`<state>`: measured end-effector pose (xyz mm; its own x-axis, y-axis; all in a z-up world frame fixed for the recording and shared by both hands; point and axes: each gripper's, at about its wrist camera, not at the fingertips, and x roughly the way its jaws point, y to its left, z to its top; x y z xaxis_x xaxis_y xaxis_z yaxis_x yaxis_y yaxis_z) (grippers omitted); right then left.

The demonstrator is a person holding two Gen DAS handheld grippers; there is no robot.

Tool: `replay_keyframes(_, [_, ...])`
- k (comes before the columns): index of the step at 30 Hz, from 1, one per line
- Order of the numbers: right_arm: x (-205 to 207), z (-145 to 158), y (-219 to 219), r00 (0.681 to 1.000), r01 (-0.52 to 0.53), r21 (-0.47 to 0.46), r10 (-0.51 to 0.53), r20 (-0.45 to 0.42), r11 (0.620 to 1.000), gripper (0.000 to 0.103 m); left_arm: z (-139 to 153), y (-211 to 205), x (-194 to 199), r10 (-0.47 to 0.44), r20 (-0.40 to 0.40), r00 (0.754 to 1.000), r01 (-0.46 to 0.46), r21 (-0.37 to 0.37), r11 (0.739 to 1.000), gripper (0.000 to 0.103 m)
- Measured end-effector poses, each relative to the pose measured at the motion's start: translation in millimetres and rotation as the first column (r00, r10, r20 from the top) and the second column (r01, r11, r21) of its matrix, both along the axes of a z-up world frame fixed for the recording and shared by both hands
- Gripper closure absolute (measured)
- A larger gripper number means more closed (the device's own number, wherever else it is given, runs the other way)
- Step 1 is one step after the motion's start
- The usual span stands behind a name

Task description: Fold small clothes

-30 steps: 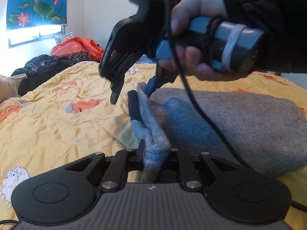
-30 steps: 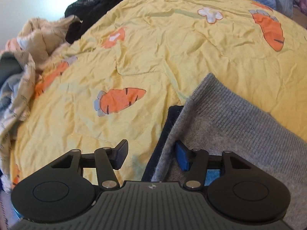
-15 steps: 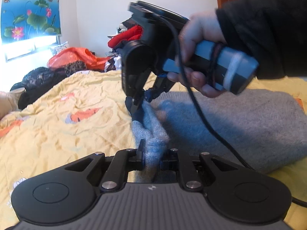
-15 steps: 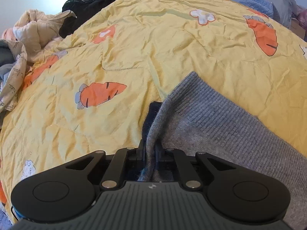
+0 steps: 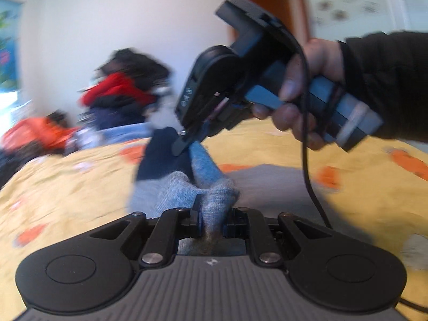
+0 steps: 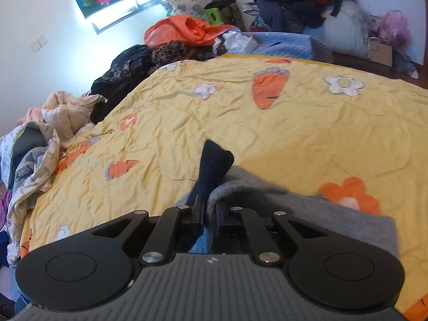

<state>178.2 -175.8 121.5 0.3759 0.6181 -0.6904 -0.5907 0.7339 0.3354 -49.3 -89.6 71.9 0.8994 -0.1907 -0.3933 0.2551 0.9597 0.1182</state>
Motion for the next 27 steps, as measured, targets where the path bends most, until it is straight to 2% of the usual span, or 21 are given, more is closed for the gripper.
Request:
replay_keyframes(5, [-7,-31,-103,0.986,0.160,-0.011,-0.160,-0.047,0.987,0.088,-27,-67,-2,-0.166,-0.084,0.983,0.171,0.051,0.984,0.091])
replay_keyframes(9, [-20,-68,-150,0.965,0.246,0.003,-0.244,-0.100,0.969,0.088,-50,-98,5,-0.199,-0.169,0.965,0.215,0.088,0.973,0.091])
replay_keyframes(11, [-23,-83,-160,0.956,0.271,0.024,-0.267,-0.119,0.962,0.088,-57,-104,11,-0.191,-0.203,0.960,0.213,0.094,0.973,0.091])
replay_keyframes(14, [-22,-89,-164,0.954,0.281,0.075,-0.271,-0.127,0.957,0.088,-55,-110,11,-0.179,-0.199,0.964,0.201,0.093,0.975,0.091])
replay_keyframes(19, [-7,-61,-157,0.973,0.229,0.118,-0.223,-0.061,0.966,0.088,-42,-134,18,-0.186,-0.157,0.970,0.199,0.077,0.977,0.091])
replay_keyframes(22, [6,-55,-157,0.975,0.221,0.083,-0.218,-0.041,0.972,0.088,-46,-146,28,-0.193,-0.182,0.964,0.210,0.075,0.975,0.091])
replay_keyframes(24, [12,-67,-161,0.972,0.230,0.038,-0.227,-0.062,0.972,0.088,-52,-144,32,-0.189,-0.228,0.955,0.211,0.079,0.974,0.091])
replay_keyframes(27, [8,-93,-174,0.960,0.262,0.027,-0.258,-0.107,0.965,0.087,-54,-134,24,-0.232,-0.228,0.946,0.250,0.057,0.966,0.089])
